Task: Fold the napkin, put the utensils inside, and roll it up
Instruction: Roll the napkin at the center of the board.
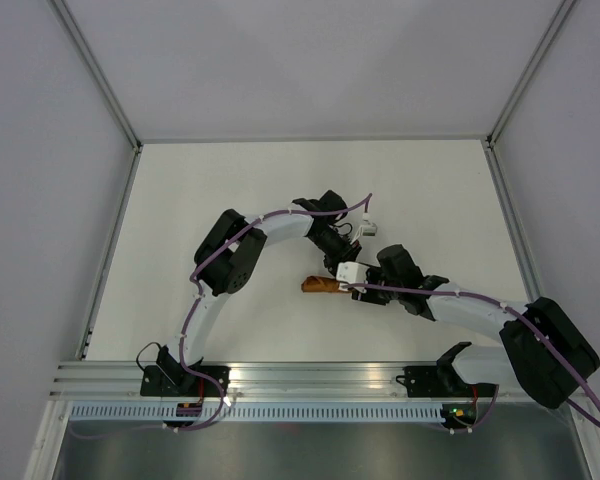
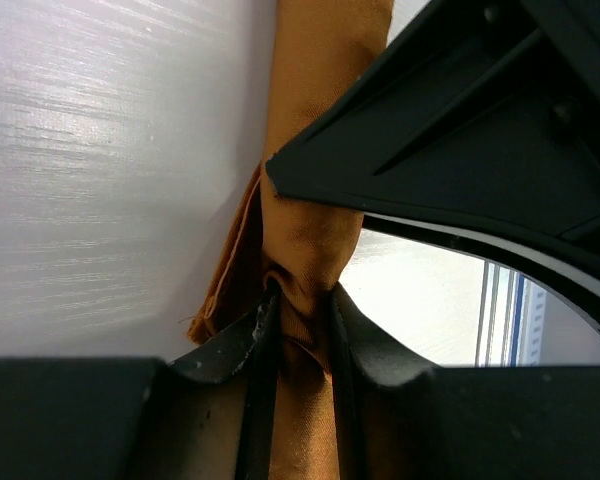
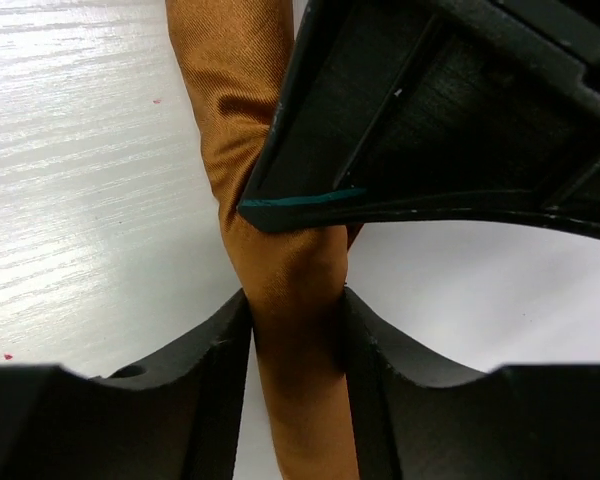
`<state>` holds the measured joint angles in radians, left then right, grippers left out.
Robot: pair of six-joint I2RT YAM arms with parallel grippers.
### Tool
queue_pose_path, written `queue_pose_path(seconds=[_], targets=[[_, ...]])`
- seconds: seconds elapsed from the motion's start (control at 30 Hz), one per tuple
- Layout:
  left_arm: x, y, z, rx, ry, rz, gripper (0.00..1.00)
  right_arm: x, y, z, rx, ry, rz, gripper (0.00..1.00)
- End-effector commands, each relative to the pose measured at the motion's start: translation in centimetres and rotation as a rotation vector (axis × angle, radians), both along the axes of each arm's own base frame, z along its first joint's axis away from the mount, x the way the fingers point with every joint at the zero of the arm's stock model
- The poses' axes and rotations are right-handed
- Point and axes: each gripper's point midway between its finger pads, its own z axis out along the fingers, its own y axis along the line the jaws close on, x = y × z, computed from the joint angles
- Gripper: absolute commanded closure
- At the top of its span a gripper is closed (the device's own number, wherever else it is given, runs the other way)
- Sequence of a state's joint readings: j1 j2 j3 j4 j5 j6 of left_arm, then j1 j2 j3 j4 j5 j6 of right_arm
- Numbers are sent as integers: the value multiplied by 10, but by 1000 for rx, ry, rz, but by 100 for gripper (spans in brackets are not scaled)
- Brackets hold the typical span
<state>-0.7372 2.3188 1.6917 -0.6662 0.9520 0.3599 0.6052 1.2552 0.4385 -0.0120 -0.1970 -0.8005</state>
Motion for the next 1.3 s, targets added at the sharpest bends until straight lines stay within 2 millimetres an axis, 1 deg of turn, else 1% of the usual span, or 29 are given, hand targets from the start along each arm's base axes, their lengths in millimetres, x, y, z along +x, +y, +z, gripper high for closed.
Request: queue_pose_path(seconds=[0.0, 0.03, 0.1, 0.17, 0.23, 0.27, 0.4, 0.57, 0.6, 0.63, 0.67, 0.7, 0.73, 0.77, 0.8, 0.83, 0.87, 0.9, 0.93, 0.97, 1.0, 1.03, 1.07, 1.1, 1.13, 1.17, 1.2, 1.23, 1.27], targets=[[-8, 12, -22, 86, 40, 0, 69, 2, -7, -11, -44, -10, -14, 55], [-7, 10, -16, 69, 35, 0, 68, 2, -8, -12, -50, -9, -15, 63], [-3, 10, -8, 47, 30, 8, 66, 1, -6, -11, -49, 4, -12, 66], [2, 6, 9, -1, 9, 16, 65, -4, -9, -15, -69, 35, -4, 66], [7, 7, 17, -24, 1, 34, 64, -5, -8, -16, -77, 59, 5, 68], [12, 5, 29, -56, -20, 42, 63, -11, -9, -19, -90, 90, 15, 68], [24, 9, 52, -114, -45, 76, 62, -15, -6, -18, -102, 137, 41, 69], [48, 13, 74, -172, -140, 161, 62, -22, -4, -18, -123, 221, 62, 70], [50, 17, 70, -164, -153, 185, 63, -23, -3, -17, -124, 234, 70, 69], [59, 19, 79, -161, -214, 226, 63, -27, -4, -19, -135, 265, 76, 70], [63, 21, 82, -152, -228, 267, 63, -23, -1, -15, -127, 274, 76, 70], [79, 27, 74, -126, -302, 335, 63, -25, 2, -13, -113, 299, 88, 70], [86, 30, 88, -132, -343, 396, 64, -23, 1, -12, -118, 333, 89, 70], [86, 41, 77, -108, -354, 437, 64, -23, 1, -11, -117, 357, 91, 70], [105, 44, 87, -133, -447, 517, 64, -30, 1, -11, -111, 410, 101, 70], [113, 49, 108, -167, -498, 592, 64, -26, -3, -10, -108, 433, 88, 70], [109, 61, 98, -146, -521, 626, 65, -20, -1, -9, -109, 448, 100, 70], [122, 64, 111, -186, -577, 708, 65, -25, -5, -9, -119, 498, 99, 70], [122, 70, 132, -229, -612, 759, 65, -18, -3, -9, -107, 528, 95, 70], [113, 79, 118, -214, -612, 773, 65, -16, -4, -9, -111, 547, 109, 70], [119, 81, 131, -260, -664, 809, 65, -21, -8, -9, -123, 598, 108, 70], [116, 85, 134, -273, -677, 830, 65, -14, -7, -10, -110, 629, 106, 70], [109, 93, 130, -280, -687, 844, 65, -12, -8, -10, -111, 653, 107, 70], [109, 98, 132, -287, -709, 870, 65, -15, -11, -10, -121, 691, 115, 70], [108, 97, 142, -343, -750, 877, 65, -6, -10, -11, -108, 714, 109, 69], [95, 101, 135, -349, -758, 867, 64, -5, -11, -12, -108, 734, 108, 70], [93, 103, 134, -350, -786, 878, 63, -7, -12, -12, -114, 765, 115, 70], [89, 102, 139, -374, -839, 860, 63, 1, -12, -15, -110, 783, 106, 69], [73, 96, 130, -373, -837, 831, 62, 2, -12, -16, -107, 798, 107, 70]])
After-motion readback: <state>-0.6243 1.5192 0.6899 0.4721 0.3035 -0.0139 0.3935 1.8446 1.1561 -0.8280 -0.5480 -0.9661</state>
